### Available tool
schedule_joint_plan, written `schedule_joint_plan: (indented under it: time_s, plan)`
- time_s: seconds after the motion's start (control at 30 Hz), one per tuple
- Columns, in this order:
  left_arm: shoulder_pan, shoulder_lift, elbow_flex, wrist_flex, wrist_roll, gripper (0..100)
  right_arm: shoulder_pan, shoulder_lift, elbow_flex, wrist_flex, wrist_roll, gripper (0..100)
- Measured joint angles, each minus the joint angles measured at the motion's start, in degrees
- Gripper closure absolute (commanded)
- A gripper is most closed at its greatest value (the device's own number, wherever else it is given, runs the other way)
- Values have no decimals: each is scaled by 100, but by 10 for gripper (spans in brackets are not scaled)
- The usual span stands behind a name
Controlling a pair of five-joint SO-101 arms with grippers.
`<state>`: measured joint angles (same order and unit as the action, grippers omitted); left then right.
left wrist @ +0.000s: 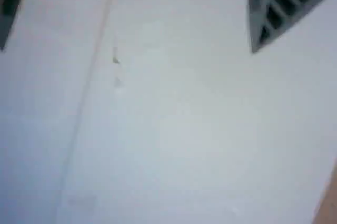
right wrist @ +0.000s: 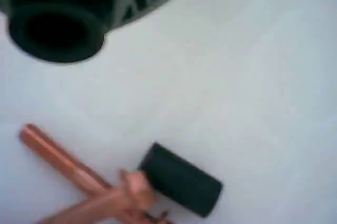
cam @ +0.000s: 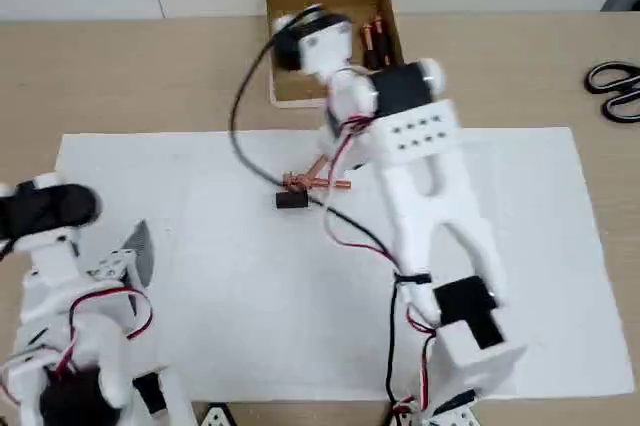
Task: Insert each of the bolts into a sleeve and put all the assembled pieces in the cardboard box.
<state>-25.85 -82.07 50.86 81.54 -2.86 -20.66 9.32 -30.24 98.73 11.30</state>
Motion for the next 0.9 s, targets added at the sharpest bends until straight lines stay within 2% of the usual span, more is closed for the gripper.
schedule_joint_plan:
  time_s: [0.13, 0.3, 0.47, 0.67, 0.9]
  plan:
    - [123, 1292, -695, 0, -26, 720, 686, -501, 88, 9, -88, 995]
    - [501, 3332, -2286, 176, 167, 720, 1187, -1371, 905, 9, -123, 995]
    - [1802, 5284, -3895, 545, 598, 720, 1486, -2101, 1864, 9, -123, 994]
    - [3464, 7358, -5354, 325, 598, 720, 1503, -2497, 2655, -141, -123, 994]
    - [3912, 9758, -6637, 53, 123, 720, 2057, -2585, 3042, -422, -123, 994]
